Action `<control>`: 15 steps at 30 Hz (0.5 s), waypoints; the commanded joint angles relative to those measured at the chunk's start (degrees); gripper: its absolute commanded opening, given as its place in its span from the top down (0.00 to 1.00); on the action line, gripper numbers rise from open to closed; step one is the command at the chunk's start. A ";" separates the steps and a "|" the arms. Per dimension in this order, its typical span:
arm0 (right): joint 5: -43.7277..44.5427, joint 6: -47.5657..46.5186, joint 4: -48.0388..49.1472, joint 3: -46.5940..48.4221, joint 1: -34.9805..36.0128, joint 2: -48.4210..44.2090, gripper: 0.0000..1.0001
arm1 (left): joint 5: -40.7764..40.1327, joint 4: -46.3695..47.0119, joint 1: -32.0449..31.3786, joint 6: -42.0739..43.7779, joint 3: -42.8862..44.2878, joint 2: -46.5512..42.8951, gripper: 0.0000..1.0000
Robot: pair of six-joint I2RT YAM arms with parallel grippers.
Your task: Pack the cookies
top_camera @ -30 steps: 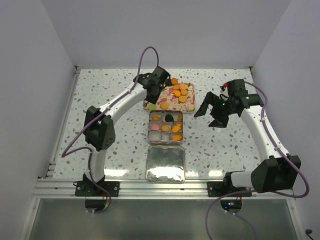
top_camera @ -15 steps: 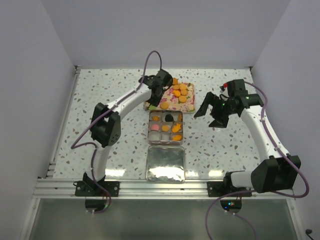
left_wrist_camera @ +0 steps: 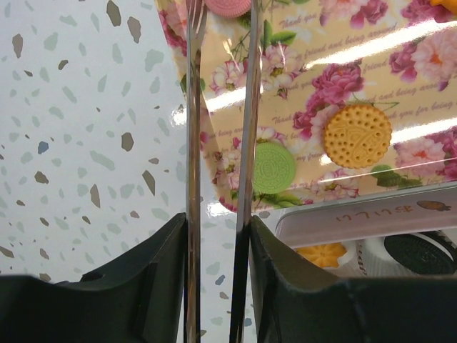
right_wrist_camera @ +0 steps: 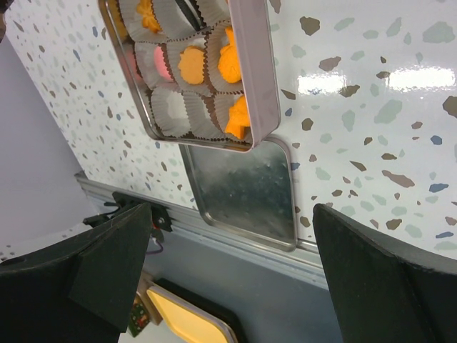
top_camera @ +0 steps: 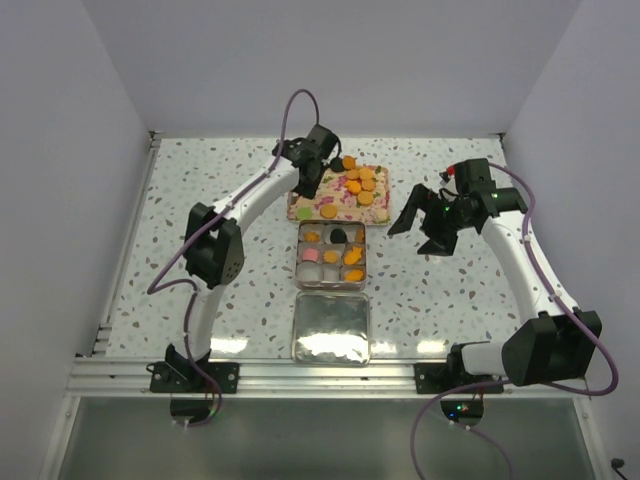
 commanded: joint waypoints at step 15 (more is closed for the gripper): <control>-3.85 1.65 1.24 -0.84 -0.50 -2.20 0.01 | 6.05 4.11 0.41 2.22 -12.95 -23.80 0.69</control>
